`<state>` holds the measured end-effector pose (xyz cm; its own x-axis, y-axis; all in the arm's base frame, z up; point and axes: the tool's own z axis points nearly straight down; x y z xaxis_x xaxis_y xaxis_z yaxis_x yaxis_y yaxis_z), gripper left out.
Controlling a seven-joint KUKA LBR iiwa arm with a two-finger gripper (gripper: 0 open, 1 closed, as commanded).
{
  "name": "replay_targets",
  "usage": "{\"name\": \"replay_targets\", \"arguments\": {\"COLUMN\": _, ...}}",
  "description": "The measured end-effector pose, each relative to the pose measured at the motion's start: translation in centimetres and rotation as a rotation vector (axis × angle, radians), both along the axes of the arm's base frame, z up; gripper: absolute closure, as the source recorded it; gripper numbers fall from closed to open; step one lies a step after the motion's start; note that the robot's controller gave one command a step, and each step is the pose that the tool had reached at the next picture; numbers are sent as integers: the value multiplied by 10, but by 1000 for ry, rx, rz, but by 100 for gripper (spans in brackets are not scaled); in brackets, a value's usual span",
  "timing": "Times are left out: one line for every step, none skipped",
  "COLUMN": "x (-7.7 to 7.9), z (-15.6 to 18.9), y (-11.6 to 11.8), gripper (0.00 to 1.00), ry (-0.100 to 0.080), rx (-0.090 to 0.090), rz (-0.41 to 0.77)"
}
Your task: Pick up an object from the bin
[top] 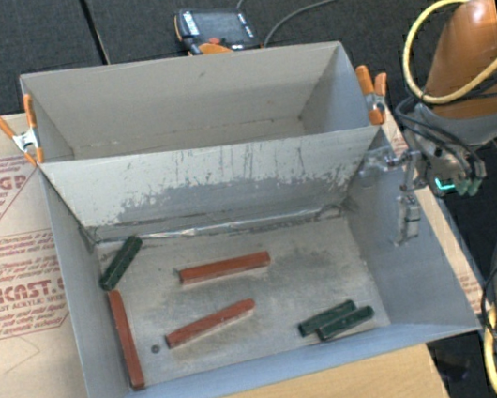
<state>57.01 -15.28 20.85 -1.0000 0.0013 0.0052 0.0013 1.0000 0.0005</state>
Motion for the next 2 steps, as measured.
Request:
{"name": "replay_targets", "arguments": {"x": -29, "z": -66, "y": 17, "gripper": 0, "ry": -2, "rx": 3, "rz": 460}}
{"name": "replay_targets", "arguments": {"x": -56, "z": -142, "y": 80, "gripper": 0, "ry": 1, "rx": 8, "rz": 515}}
